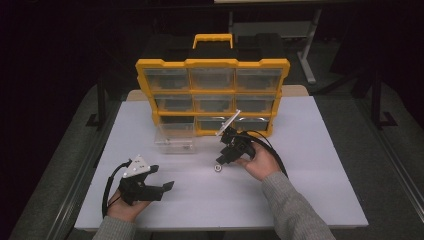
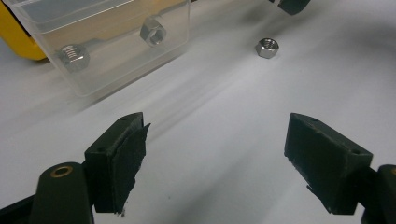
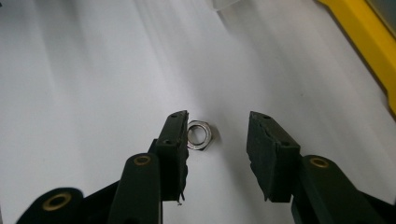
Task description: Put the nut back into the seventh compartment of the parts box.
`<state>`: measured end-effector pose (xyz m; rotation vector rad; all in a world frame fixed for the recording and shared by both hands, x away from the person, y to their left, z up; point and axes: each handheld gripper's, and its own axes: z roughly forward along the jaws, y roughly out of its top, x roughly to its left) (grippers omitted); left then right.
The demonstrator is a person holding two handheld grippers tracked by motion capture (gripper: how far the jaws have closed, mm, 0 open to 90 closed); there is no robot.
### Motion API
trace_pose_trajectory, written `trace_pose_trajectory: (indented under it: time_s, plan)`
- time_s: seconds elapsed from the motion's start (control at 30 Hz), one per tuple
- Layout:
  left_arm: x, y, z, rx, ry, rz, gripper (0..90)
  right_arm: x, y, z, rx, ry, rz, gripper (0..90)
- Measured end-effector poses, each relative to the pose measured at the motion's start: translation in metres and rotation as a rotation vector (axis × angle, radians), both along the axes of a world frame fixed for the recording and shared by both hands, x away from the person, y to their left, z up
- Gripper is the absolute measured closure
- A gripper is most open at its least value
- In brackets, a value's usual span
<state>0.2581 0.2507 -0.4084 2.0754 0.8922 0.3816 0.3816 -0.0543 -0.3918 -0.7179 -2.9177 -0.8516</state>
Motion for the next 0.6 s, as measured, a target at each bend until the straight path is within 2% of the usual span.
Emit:
trace_pose_trajectory:
  time_s: [0.3, 0.37, 0.6]
  plan:
    - [0.000, 0.000, 0.000, -0.003, -0.001, 0.000, 20.2, -0.005, 0.008, -0.013, -0.029, 0.004, 0.024, 57.8]
    - [0.000, -0.001, 0.000, -0.015, -0.001, 0.006, 20.2, -0.006, 0.010, -0.016, -0.042, 0.006, 0.030, 58.3]
    - [0.000, 0.000, 0.000, -0.005, 0.000, 0.001, 20.2, -0.009, 0.016, -0.024, -0.078, 0.001, 0.050, 60.2]
